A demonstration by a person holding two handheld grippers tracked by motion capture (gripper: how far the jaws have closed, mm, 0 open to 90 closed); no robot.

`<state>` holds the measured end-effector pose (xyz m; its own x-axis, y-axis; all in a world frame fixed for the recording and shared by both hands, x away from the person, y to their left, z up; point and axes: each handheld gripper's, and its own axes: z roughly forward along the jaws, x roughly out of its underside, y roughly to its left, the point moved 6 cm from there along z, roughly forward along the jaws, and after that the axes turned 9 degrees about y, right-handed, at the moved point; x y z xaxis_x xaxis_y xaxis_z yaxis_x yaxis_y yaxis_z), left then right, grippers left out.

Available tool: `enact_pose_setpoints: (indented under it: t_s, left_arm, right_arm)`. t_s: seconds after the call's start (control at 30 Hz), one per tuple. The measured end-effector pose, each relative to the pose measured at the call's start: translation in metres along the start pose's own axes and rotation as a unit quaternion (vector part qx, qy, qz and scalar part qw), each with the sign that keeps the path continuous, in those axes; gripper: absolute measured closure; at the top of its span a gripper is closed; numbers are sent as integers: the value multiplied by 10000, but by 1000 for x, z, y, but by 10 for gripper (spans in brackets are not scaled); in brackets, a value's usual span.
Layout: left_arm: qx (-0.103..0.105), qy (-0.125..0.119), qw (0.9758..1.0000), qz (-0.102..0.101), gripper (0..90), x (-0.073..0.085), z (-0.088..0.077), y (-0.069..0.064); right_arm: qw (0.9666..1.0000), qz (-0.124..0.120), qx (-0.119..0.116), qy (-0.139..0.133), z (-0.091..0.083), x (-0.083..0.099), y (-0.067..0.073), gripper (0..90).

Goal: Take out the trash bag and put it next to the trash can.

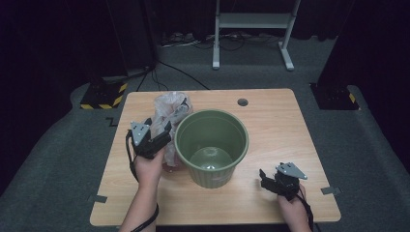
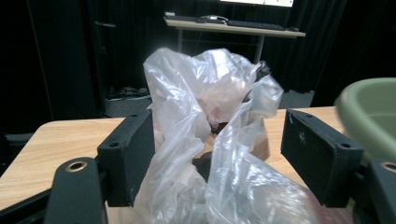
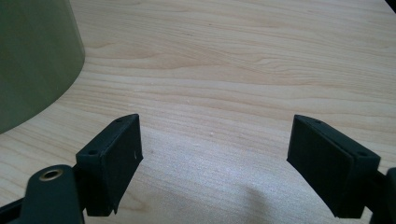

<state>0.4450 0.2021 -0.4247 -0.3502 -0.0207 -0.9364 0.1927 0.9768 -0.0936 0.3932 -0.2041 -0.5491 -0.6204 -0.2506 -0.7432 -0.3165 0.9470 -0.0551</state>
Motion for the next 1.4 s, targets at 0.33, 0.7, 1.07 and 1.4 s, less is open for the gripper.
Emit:
enact_pose_setpoints:
  t_s: [0.33,0.7,1.07,1.4]
  left_arm:
    - [-87,159,9993,334,180,7,-38,-1]
    - [228,818,9961,251,145,60,-74,2]
    - [466,2685,9619,211,147,157,-58,18]
    - [247,2896,9538,762,138,172,-53,9]
  right_arm:
    - [10000,-90,-16,12,0,-1,2,174]
    - [9999,-77,-64,106,1,0,0,178]
    - [9988,-221,-125,410,8,5,7,184]
    - [9972,-151,-169,709,11,9,7,183]
